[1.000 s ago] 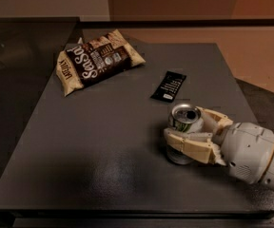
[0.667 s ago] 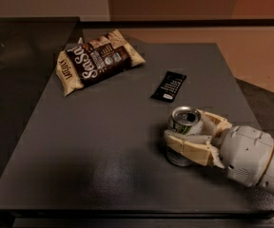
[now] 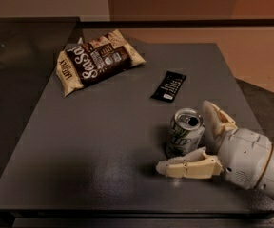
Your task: Place 7up can upright
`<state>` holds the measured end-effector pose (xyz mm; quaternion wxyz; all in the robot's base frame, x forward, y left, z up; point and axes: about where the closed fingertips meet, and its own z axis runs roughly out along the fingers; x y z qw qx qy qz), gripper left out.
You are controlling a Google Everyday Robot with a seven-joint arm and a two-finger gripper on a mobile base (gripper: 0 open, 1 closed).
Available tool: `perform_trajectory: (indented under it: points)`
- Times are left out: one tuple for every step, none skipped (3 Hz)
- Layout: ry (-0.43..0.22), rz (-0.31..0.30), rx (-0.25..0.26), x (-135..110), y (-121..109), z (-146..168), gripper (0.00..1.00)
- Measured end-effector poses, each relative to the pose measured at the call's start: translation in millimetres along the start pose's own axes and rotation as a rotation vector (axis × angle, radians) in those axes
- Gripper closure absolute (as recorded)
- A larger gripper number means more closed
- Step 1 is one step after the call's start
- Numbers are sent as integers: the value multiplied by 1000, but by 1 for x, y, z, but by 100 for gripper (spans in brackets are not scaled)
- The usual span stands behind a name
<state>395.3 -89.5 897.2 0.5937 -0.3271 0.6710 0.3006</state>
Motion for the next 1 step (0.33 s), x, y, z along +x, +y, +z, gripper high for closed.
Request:
perform_trajectory:
  points:
    - [0, 0, 0, 0, 0, 0, 0]
